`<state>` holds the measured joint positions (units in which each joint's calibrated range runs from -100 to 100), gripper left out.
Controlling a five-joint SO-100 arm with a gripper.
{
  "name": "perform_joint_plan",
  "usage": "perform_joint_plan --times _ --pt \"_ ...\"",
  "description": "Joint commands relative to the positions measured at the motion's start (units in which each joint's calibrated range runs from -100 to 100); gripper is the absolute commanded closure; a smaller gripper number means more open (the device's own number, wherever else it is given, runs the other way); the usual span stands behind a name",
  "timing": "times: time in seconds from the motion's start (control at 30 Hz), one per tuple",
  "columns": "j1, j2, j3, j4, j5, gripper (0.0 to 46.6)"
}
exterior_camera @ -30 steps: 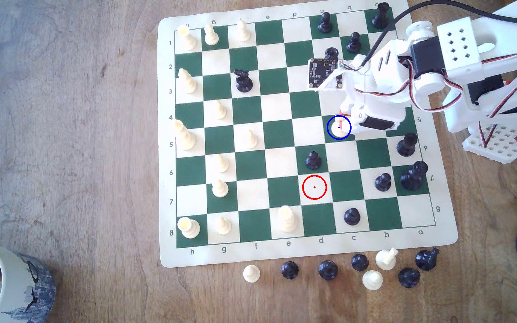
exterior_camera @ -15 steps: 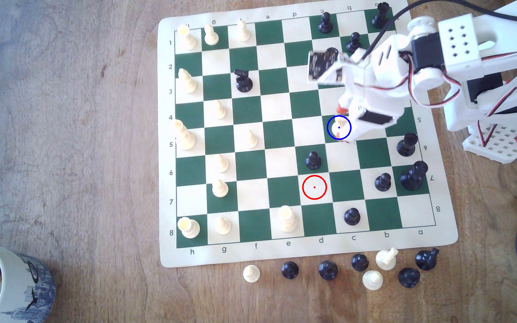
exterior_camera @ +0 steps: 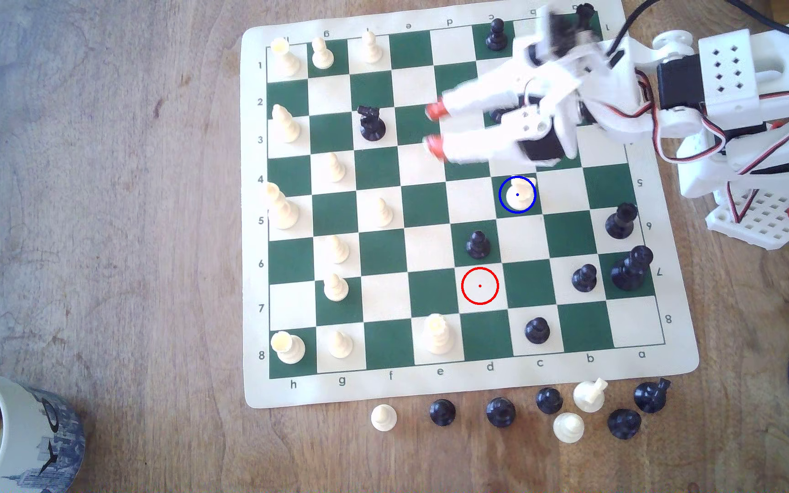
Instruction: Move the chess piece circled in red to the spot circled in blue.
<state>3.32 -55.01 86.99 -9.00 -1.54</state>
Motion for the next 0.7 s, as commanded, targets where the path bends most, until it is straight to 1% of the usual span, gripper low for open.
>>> perform_joint_plan --times 0.0,0.03,0.13,0.17,0.27,0.33,0.47,0.67 --pt "0.3 -3.0 1.0 -19.3 0.7 40.5" --pt "0.6 -4.5 2.0 -23.9 0.9 41.8" --pt "1.3 -8.5 3.8 -29.9 1.0 45.6" --pt "1.7 -11.6 4.6 -33.1 1.0 46.4" --pt "1.8 -15.1 6.1 -39.9 0.7 46.4" --pt "1.3 -18.3 9.2 -49.6 0.7 46.4" --pt "-0.9 -21.2 12.9 -62.5 1.3 46.4" --pt "-1.5 -24.3 12.9 -70.7 1.1 46.4"
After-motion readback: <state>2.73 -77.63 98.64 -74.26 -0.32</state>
